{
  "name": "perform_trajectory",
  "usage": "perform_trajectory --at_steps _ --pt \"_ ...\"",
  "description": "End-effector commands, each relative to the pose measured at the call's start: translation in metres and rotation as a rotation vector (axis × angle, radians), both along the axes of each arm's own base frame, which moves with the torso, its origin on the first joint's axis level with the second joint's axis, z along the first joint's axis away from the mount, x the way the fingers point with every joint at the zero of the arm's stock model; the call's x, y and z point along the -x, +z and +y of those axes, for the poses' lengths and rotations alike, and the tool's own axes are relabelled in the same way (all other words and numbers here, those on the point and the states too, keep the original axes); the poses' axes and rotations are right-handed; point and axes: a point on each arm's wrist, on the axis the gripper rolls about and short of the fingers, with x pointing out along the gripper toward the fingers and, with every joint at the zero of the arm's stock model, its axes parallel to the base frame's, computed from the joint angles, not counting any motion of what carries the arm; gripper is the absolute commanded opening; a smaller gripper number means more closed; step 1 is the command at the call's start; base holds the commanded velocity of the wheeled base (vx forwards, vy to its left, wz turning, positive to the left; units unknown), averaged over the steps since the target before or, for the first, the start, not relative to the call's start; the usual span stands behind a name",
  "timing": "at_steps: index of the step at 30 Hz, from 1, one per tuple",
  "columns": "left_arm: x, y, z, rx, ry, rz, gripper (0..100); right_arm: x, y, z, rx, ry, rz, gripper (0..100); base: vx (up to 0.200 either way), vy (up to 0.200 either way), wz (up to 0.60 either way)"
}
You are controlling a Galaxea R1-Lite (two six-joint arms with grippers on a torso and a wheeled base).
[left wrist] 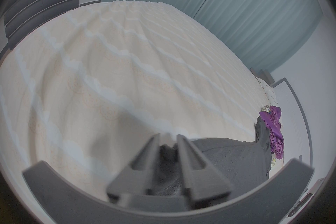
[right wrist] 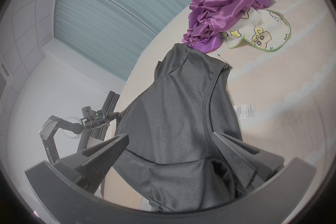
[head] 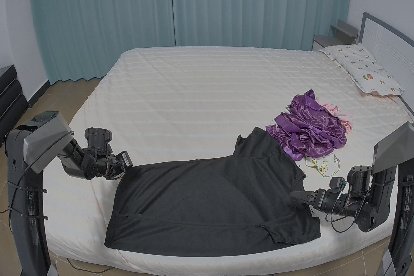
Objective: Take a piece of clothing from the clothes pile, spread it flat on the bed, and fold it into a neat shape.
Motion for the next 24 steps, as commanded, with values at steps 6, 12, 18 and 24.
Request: perform_trajectory --at_steps 6,12,18,24 --pt "-0.002 0.005 0.009 -0.031 0.063 -0.024 0 -0.005 0.002 0.001 -0.007 0.013 -0.033 100 0.000 0.000 0.00" --pt "0.000 0.014 0.008 -0.022 0.082 -0.041 0 -0.025 0.003 0.004 -0.013 0.013 -0.101 100 0.000 0.000 0.00" --pt "0.003 0.021 0.001 0.029 0.107 -0.043 0 -0.067 0.029 0.020 -0.022 0.045 -0.268 100 0.000 0.000 0.00" --pt "0.003 0.021 -0.002 0.065 0.118 -0.035 0 -0.110 0.051 0.033 -0.003 0.030 -0.241 100 0.000 0.000 0.00"
